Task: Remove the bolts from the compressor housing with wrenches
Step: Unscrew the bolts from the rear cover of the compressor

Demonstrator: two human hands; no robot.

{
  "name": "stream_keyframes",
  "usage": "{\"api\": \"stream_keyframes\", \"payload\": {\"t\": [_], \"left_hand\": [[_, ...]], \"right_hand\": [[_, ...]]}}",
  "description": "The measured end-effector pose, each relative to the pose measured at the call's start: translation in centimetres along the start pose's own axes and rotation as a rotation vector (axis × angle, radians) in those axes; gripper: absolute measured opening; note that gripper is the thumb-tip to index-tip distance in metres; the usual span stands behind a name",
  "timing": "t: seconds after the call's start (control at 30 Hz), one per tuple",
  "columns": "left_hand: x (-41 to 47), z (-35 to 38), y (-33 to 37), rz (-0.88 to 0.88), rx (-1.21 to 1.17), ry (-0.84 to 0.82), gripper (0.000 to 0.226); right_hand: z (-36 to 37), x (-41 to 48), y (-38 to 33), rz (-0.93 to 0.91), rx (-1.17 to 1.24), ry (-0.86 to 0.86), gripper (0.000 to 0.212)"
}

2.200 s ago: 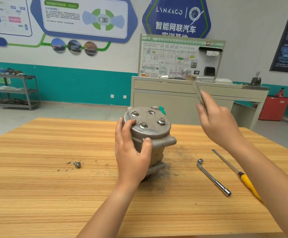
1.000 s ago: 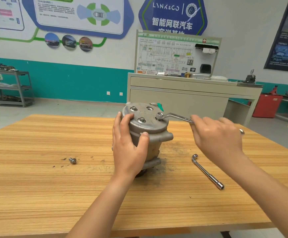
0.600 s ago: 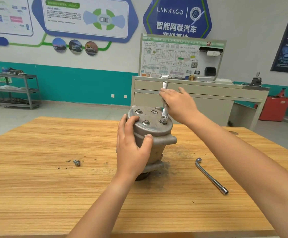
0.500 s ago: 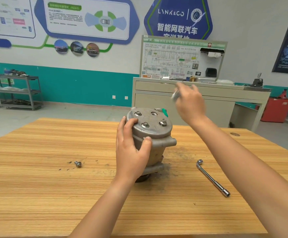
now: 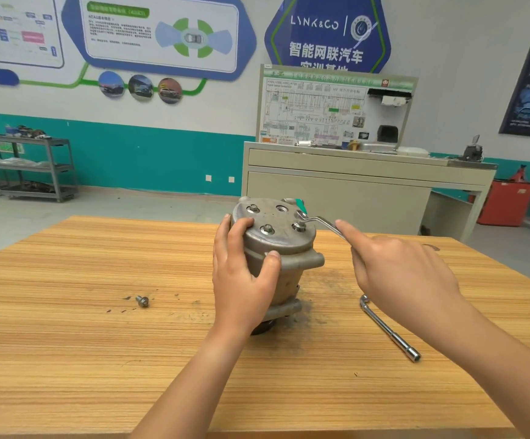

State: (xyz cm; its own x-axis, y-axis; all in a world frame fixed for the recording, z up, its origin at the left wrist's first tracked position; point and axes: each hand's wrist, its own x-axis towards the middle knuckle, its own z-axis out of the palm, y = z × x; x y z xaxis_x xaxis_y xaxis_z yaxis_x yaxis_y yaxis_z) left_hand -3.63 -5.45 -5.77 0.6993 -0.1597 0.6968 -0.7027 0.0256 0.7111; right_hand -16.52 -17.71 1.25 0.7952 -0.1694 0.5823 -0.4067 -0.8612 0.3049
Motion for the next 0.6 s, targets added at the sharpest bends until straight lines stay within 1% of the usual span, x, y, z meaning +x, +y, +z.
{"api": "stream_keyframes", "payload": {"t": [0.1, 0.27, 0.37, 0.5, 0.6], "left_hand": [[0.0, -0.2, -0.1, -0.001, -0.006, 0.0, 0.046], [-0.1, -0.2, -0.2, 0.001, -0.013, 0.006, 0.043], [0.0, -0.2, -0.1, 0.001, -0.007, 0.009, 0.044], [-0.1, -0.2, 0.0, 0.006, -0.001, 0.027, 0.05], [-0.2, 0.1, 0.3, -0.001, 0.027, 0.037, 0.064]], "right_hand": [[-0.5, 0.2, 0.1, 0.049, -0.028, -0.028, 0.053], [-1.4, 0.8, -0.9, 0.022, -0.091, -0.092, 0.059], [-2.4, 1.1, -1.3, -0.001, -0.19, -0.139, 0.064], [-3.1, 0.6, -2.6, -0.058, -0.242, -0.219, 0.07], [-3.3, 1.4, -2.8, -0.086, -0.202, -0.22, 0.068]]}}
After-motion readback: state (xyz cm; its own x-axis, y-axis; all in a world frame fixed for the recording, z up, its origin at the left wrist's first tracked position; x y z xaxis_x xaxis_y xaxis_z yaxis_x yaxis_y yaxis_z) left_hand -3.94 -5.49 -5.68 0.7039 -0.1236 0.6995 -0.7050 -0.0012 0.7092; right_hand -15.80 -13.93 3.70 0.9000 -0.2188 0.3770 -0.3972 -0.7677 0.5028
